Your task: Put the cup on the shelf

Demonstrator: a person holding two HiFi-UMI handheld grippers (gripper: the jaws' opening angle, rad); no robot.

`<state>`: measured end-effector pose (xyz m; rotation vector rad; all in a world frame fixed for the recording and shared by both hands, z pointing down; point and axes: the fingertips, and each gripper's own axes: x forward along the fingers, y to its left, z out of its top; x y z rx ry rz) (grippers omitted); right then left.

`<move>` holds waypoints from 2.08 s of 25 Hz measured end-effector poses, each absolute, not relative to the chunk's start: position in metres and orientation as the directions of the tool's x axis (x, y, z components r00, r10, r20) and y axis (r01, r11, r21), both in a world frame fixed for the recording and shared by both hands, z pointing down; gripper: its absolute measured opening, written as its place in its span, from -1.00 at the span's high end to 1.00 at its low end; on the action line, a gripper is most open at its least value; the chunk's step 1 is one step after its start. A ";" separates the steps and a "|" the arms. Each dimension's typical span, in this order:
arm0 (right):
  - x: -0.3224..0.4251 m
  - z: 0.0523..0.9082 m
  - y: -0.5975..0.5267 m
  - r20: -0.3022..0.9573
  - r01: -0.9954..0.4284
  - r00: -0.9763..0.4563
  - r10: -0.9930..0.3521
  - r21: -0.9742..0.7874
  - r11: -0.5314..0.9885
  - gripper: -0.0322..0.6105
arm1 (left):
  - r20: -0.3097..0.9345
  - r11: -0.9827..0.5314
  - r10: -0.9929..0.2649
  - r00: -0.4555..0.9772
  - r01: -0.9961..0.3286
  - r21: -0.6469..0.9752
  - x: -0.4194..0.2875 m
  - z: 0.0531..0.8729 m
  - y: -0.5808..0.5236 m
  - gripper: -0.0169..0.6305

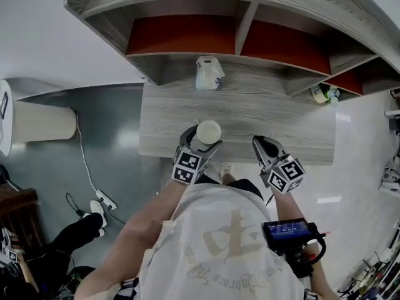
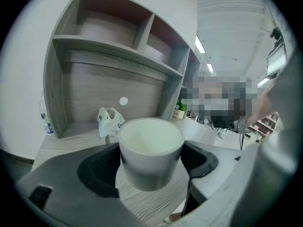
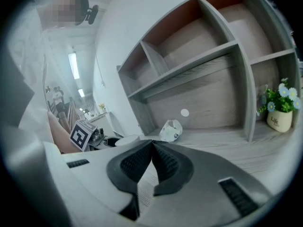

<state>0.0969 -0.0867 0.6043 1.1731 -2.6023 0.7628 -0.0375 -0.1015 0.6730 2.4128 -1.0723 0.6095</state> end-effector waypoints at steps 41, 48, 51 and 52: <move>0.033 0.549 -0.118 0.284 -0.628 -0.778 -0.561 -0.323 0.708 0.89 | 0.336 -0.473 -0.791 0.511 -0.860 0.194 -0.127 0.529 -0.101 -0.31; 0.019 0.539 -0.124 0.243 -0.591 -0.807 -0.539 -0.331 0.736 0.89 | 0.308 -0.448 -0.822 0.480 -0.877 0.172 -0.133 0.504 -0.108 -0.31; 0.014 0.534 -0.125 0.229 -0.575 -0.818 -0.527 -0.334 0.747 0.89 | 0.297 -0.443 -0.831 0.470 -0.883 0.157 -0.133 0.492 -0.112 -0.31; 0.012 0.533 -0.125 0.225 -0.570 -0.822 -0.523 -0.334 0.751 0.89 | 0.295 -0.442 -0.834 0.467 -0.884 0.151 -0.133 0.489 -0.114 -0.31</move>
